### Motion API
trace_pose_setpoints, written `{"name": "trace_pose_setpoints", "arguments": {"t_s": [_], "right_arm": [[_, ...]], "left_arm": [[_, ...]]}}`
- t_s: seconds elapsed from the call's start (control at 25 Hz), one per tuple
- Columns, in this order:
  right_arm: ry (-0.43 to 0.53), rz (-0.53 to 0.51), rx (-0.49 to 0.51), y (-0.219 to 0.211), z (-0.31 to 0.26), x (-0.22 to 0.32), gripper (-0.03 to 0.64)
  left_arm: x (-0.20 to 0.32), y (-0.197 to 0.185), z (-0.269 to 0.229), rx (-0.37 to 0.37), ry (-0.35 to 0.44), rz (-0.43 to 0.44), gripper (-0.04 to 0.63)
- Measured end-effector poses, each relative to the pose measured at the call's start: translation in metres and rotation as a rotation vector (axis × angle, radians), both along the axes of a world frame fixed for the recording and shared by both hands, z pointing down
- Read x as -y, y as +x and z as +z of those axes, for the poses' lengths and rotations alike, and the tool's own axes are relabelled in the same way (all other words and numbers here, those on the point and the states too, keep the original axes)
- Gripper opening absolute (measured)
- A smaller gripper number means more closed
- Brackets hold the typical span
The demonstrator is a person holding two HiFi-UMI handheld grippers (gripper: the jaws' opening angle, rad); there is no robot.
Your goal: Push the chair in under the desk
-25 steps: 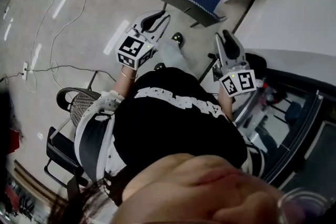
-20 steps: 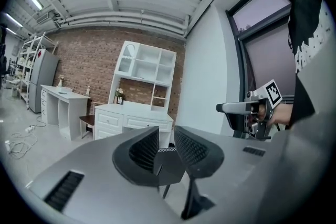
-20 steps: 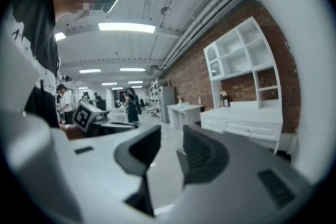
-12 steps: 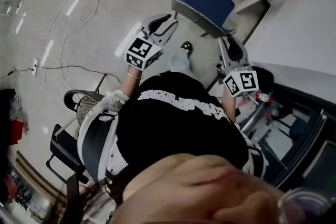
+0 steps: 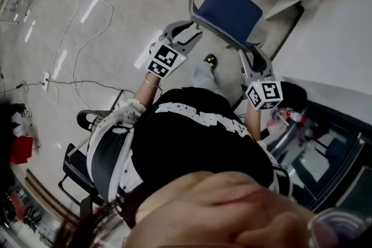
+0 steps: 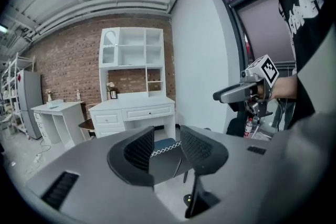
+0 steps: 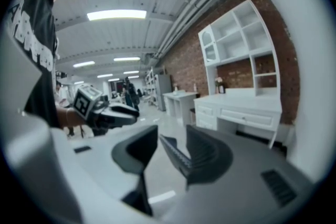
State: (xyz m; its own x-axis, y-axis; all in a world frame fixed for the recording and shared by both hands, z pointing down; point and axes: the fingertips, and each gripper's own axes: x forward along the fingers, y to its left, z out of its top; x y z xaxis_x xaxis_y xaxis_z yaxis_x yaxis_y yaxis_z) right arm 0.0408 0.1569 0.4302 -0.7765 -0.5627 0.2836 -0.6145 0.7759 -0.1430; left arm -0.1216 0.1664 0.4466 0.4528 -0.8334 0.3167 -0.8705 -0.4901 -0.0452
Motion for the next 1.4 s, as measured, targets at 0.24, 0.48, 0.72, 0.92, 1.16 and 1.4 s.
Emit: {"name": "trace_pose_setpoints", "arguments": {"t_s": [0.24,0.48,0.72,0.92,1.16,1.4], "right_arm": [[-0.025,0.009,-0.072,0.001,0.023,0.021,0.187],[-0.073,-0.003,-0.149,0.003,0.059,0.036,0.203],[-0.102,-0.051,-0.290,0.002,0.098,0.045,0.222],[-0.129,-0.073,-0.372,0.005,0.122,0.050,0.222],[-0.140,-0.112,-0.454,0.006,0.143,0.058,0.222],[-0.182,-0.157,-0.434,0.002,0.150,0.054,0.205]], "left_arm": [[0.028,0.000,0.019,0.070,-0.039,0.037,0.206],[0.052,0.002,0.055,0.184,-0.099,0.075,0.221],[0.067,0.012,0.090,0.326,-0.142,0.150,0.241],[0.076,0.021,0.112,0.351,-0.172,0.187,0.241],[0.079,0.031,0.123,0.328,-0.200,0.247,0.241],[0.075,0.041,0.134,0.379,-0.224,0.305,0.242]]}}
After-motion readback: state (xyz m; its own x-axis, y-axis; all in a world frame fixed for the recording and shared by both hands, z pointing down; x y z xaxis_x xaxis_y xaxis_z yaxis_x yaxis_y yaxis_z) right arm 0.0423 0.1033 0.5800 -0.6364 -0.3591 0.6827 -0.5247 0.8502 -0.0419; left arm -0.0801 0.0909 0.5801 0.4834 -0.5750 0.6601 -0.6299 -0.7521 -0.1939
